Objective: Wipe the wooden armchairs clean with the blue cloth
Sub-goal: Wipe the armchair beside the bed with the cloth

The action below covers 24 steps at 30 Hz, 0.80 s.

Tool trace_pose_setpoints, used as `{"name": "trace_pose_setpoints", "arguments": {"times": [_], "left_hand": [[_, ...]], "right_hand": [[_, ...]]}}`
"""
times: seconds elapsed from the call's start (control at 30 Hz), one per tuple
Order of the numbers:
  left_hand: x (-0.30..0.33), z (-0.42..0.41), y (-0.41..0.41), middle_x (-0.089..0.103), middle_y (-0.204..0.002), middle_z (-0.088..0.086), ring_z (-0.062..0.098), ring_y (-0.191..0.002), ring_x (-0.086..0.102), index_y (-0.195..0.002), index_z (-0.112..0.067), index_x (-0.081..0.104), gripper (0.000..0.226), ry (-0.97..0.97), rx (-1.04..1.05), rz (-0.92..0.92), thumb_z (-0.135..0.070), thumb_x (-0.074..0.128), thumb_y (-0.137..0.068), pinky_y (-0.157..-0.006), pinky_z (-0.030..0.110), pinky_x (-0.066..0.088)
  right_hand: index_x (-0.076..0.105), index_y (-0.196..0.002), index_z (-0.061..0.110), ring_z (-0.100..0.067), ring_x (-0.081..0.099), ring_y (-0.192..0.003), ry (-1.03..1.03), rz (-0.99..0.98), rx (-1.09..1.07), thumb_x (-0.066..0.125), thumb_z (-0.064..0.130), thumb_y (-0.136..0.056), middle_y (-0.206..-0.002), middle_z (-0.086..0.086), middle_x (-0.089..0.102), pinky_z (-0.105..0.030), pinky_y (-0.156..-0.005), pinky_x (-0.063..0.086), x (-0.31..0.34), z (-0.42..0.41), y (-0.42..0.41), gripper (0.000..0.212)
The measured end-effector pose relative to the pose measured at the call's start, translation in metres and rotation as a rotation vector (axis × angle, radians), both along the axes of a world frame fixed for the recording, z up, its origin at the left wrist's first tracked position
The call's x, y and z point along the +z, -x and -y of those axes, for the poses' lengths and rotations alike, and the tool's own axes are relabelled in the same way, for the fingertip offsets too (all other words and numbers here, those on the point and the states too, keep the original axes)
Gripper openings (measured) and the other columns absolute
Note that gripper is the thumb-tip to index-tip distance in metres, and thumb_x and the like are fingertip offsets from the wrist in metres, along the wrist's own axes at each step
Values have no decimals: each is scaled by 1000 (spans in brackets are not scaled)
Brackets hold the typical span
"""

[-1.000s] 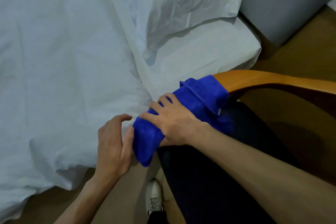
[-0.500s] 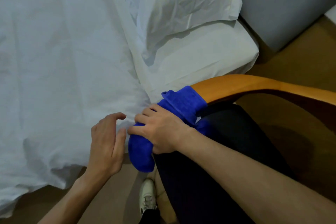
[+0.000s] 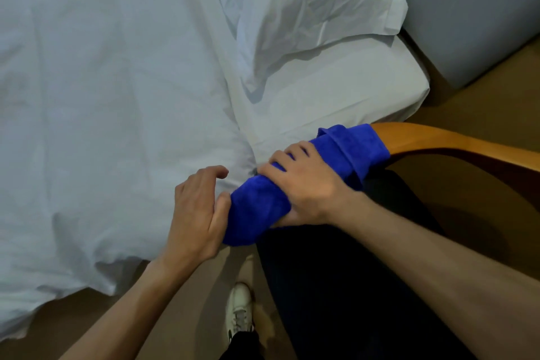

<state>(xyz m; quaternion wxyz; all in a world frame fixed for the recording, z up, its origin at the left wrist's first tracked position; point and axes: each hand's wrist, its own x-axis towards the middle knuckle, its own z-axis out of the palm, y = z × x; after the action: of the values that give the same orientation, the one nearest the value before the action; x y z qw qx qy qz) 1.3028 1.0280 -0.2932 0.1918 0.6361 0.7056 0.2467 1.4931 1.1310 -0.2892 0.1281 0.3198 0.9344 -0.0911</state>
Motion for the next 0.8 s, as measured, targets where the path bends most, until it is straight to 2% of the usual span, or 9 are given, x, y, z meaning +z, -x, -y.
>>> {"name": "trace_pose_setpoints", "arguments": {"times": [0.1, 0.2, 0.3, 0.37, 0.43, 0.5, 0.63, 0.8], "left_hand": [[3, 3, 6, 58, -112, 0, 13, -102, 50, -119, -12, 53, 40, -4, -82, -60, -29, 30, -91, -95, 25, 27], [5, 5, 7, 57, -109, -4, 11, -101, 50, -117, -15, 51, 35, -7, -100, -67, -29, 29, -94, -93, 24, 27], [5, 4, 7, 56, -105, -6, 12, -95, 51, -115, -15, 51, 31, -13, -89, -104, -27, 29, -97, -90, 25, 28], [3, 1, 7, 57, -105, -6, 13, -95, 52, -115, -15, 52, 32, -7, -90, -127, -28, 28, -99, -90, 25, 29], [2, -1, 7, 58, -107, -5, 12, -97, 52, -115, -15, 53, 32, 0, -84, -136, -30, 28, -100, -90, 25, 29], [2, -5, 2, 59, -107, -3, 13, -97, 52, -115, -15, 53, 32, 7, -90, -132, -30, 28, -100, -91, 25, 30], [3, -17, -19, 60, -109, 2, 17, -98, 53, -116, -14, 53, 34, 27, -149, -121, -32, 30, -100, -90, 27, 33], [5, -35, -49, 59, -112, 3, 21, -100, 52, -120, -13, 51, 35, 57, -166, -118, -35, 36, -97, -90, 33, 35]], "right_hand": [[48, -130, 26, -33, 45, -115, 16, -89, 2, 62, 70, -66, -124, -6, 53, -49, -112, 21, -2, 29, 23, 79], [53, -128, 27, -34, 45, -118, 47, -171, 44, 70, 51, -70, -124, -6, 53, -52, -115, 18, -6, 50, 37, 65], [55, -130, 30, -33, 45, -119, 55, -182, 190, 65, 44, -81, -128, -4, 52, -50, -113, 21, -9, 50, 39, 53], [53, -131, 30, -31, 45, -119, 39, -174, 268, 64, 44, -79, -129, -3, 52, -47, -111, 24, -10, 40, 33, 54], [50, -132, 30, -28, 47, -116, 34, -184, 251, 69, 46, -71, -124, -2, 54, -41, -107, 28, -10, 24, 22, 66], [46, -135, 30, -26, 47, -116, 49, -204, 154, 70, 52, -65, -124, -1, 55, -39, -107, 30, -11, 5, 4, 76], [41, -137, 33, -22, 45, -118, -2, -140, -18, 58, 69, -64, -127, 3, 51, -38, -109, 28, -9, -29, -41, 83], [39, -138, 33, -23, 46, -116, -32, -98, -184, 67, 73, -60, -126, 3, 50, -38, -107, 27, -10, -58, -93, 91]]}}
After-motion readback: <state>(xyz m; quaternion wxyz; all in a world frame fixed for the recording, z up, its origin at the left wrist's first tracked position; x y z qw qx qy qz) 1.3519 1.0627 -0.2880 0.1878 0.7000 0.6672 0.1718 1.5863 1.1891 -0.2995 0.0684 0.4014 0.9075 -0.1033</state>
